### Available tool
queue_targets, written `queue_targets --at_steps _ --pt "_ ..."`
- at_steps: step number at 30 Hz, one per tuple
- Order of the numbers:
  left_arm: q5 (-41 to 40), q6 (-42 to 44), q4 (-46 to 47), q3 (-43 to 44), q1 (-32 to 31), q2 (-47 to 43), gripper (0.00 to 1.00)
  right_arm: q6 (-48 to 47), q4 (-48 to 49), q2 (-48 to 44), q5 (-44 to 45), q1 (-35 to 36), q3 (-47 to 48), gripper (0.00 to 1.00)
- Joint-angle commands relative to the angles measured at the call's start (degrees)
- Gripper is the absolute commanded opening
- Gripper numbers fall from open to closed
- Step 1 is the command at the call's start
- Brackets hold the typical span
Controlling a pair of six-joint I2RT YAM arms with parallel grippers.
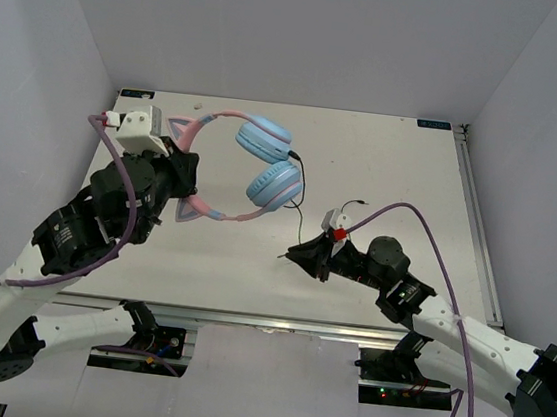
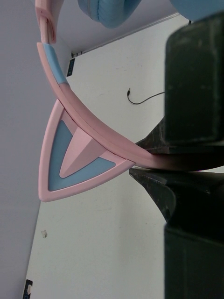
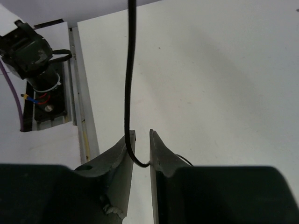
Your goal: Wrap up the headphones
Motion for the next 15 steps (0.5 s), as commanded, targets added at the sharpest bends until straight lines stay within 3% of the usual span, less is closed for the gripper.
queue_targets --at_steps 1,4,12,15 --pt "-2.0 1.1 6.4 7.4 -0.2 -1.9 0.0 -1.1 1.9 -1.5 12.2 0.2 -1.4 0.21" --pt "-1.5 1.0 5.9 8.8 -0.1 -2.1 0.0 -1.2 1.6 -1.0 15.1 0.2 -1.3 0.08" --pt "-2.3 0.1 5.8 6.1 -0.2 -5.2 0.0 -1.6 3.2 1.9 18.4 0.2 -0.9 0.08" --pt "-3.3 -0.5 5.7 5.8 -0.1 -6.6 0.0 -1.4 3.0 2.0 26.9 0.1 -1.0 0.08"
